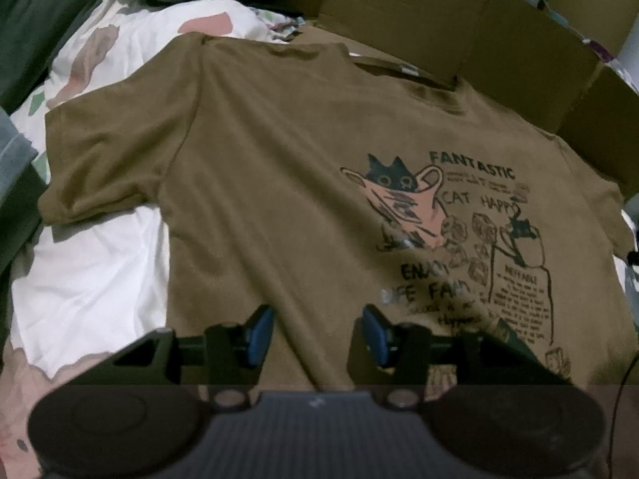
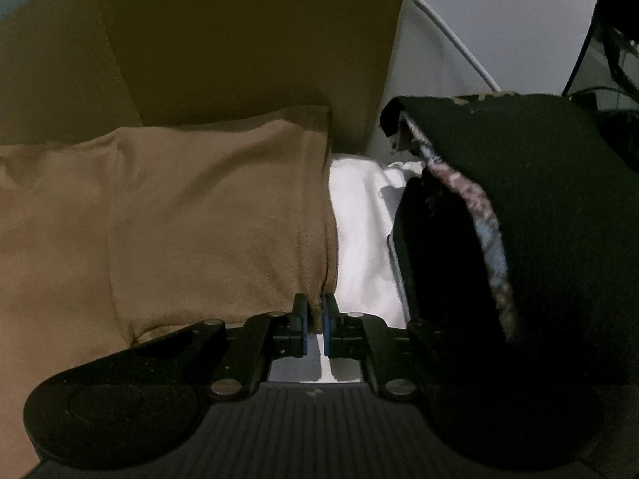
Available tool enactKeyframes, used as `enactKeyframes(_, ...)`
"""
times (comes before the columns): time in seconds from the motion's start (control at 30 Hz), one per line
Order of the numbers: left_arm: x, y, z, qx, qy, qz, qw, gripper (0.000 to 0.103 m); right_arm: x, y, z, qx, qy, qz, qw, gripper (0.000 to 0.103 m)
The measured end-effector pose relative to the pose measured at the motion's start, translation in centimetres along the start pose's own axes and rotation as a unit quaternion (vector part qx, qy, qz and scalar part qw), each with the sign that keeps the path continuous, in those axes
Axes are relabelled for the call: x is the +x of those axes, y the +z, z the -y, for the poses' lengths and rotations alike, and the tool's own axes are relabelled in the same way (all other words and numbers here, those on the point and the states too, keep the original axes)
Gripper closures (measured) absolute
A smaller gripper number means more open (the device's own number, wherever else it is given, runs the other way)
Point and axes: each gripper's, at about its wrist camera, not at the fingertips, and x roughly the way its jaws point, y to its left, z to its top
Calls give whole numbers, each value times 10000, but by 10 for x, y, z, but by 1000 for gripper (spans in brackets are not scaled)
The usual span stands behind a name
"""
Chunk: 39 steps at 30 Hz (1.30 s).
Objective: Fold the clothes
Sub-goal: 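Move both open grippers over the shirt toward its hem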
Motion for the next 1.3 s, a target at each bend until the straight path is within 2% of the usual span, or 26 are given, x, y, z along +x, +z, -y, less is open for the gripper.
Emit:
enactKeyframes(0.23, 0, 1, 0, 5, -15, -7, 10000, 50, -3, 5, -6, -295, -278, 120, 9991, 98)
enactKeyframes(0.4, -1, 3, -2, 5, -27, 13, 10000, 50, 3, 3, -8, -462, -366, -101, 9982, 94)
enactKeyframes(0.47, -2, 3, -2, -2, -23, 26, 10000, 50, -7, 6, -11, -545, -412, 76, 9976, 92)
enactKeyframes(0.57, -1, 2, -2, -1, -23, 27, 10000, 50, -19, 12, -16, -661, -350, 412, 9963, 84)
enactKeyframes(0.63, -2, 2, -2, 9, -28, 43, 10000, 50, -20, 19, -18, -709, -290, 523, 9957, 74)
enactKeyframes(0.73, -3, 2, -2, -5, -41, 72, 10000, 50, -19, 29, -21, -778, -200, 680, 9944, 68)
enactKeyframes(0.9, -5, 5, -5, -13, -25, 116, 9999, 50, 6, 47, -26, -689, -121, 574, 9959, 67)
enactKeyframes(1.1, -5, 11, -8, -61, -5, 210, 9998, 50, 4, 56, -47, -1033, 359, 940, 9895, 68)
enactKeyframes(1.23, -4, 19, -11, -28, 43, 318, 9995, 50, 16, 56, -59, -1295, 691, 675, 9869, 69)
enactKeyframes(1.3, -4, 25, -15, 15, 75, 379, 9993, 50, 25, 58, -54, -1228, 585, 519, 9894, 69)
